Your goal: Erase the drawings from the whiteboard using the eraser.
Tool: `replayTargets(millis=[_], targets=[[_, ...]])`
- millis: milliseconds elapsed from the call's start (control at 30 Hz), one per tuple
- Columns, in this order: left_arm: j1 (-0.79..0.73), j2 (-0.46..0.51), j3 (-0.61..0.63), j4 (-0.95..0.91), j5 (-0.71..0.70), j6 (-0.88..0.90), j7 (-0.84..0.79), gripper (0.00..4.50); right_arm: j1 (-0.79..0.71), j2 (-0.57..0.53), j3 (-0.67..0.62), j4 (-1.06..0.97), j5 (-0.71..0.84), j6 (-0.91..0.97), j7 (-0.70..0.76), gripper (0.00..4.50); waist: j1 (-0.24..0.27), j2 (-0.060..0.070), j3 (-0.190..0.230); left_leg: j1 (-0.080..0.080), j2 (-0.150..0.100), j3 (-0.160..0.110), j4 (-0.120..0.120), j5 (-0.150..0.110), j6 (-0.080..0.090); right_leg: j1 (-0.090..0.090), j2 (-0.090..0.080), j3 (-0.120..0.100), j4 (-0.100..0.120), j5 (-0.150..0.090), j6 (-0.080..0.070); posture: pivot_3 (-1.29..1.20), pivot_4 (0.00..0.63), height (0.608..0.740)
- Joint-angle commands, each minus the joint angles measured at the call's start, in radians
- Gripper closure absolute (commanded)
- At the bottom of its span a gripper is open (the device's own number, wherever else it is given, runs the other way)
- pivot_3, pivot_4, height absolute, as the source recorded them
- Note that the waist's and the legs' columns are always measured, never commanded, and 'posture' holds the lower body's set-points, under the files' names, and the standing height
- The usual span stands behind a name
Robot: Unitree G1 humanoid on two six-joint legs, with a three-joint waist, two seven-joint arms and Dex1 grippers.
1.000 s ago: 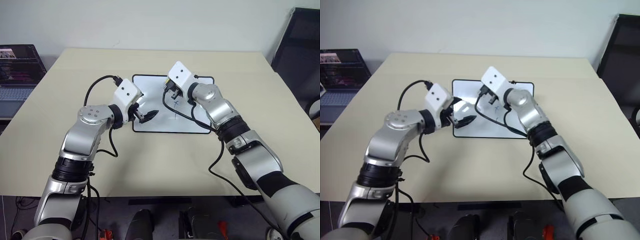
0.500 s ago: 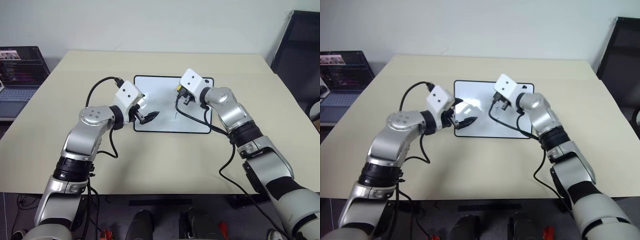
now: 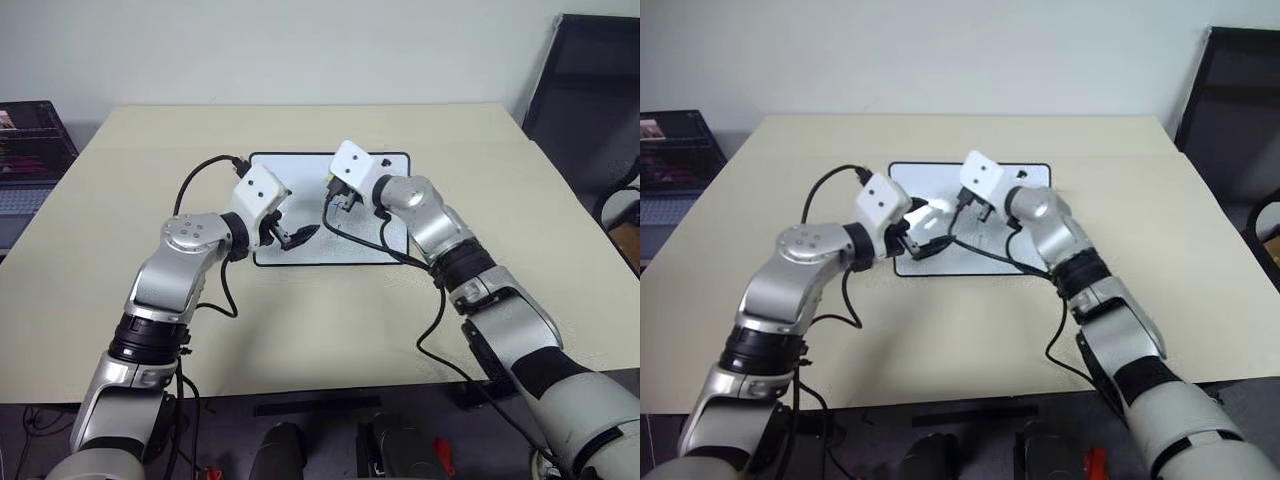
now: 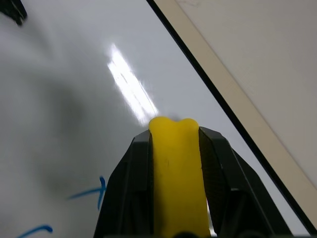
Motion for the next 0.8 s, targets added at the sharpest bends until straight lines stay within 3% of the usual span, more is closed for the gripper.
replayTargets(millis=[33, 300, 567, 667, 800], targets=[[0.009, 0.008, 0.018, -0.015, 0.004, -0.033, -0.003, 0.0, -0.045, 0.016, -0.004, 0.043, -0.012, -0.038, -0.008, 3.54, 0.001, 0.0, 0.0, 0.0, 0.0, 0.0, 0.0, 0.0, 0.0, 0.0, 0.0, 0.0, 0.0, 0.0, 0.0, 0.0, 0.15, 0.74], [0.018, 0.013, 0.023, 0.015, 0.007, -0.061, -0.003, 0.0, 0.007, -0.034, -0.007, 0.025, -0.029, -0.026, 0.029, 3.54, 0.002, 0.0, 0.0, -0.001, -0.001, 0.0, 0.0, 0.0, 0.0, 0.0, -0.001, -0.001, 0.0, 0.0, 0.0, 0.0, 0.15, 0.74], [0.019, 0.034, 0.036, 0.069, 0.007, -0.09, -0.015, 0.0, 0.124, -0.119, -0.055, -0.164, 0.003, 0.058, 0.058, 3.54, 0.028, 0.0, 0.0, 0.0, -0.002, 0.0, 0.0, 0.0, 0.0, 0.001, 0.0, -0.001, 0.0, 0.0, 0.0, 0.0, 0.15, 0.74], [0.011, 0.036, 0.035, 0.081, 0.007, -0.096, -0.016, 0.0, 0.155, -0.107, -0.109, -0.275, 0.065, 0.097, 0.071, 3.54, 0.032, 0.0, 0.0, -0.001, -0.002, -0.001, 0.0, 0.0, 0.0, 0.001, 0.0, -0.001, 0.0, 0.0, 0.0, 0.0, 0.15, 0.74], [0.009, 0.014, 0.07, 0.073, -0.016, -0.083, 0.01, 0.0, 0.238, -0.046, -0.256, -0.525, 0.27, 0.24, 0.106, 3.54, 0.031, 0.0, 0.0, -0.002, -0.001, -0.001, 0.0, 0.0, 0.0, -0.001, 0.0, -0.001, -0.001, 0.0, 0.0, 0.0, 0.15, 0.74]])
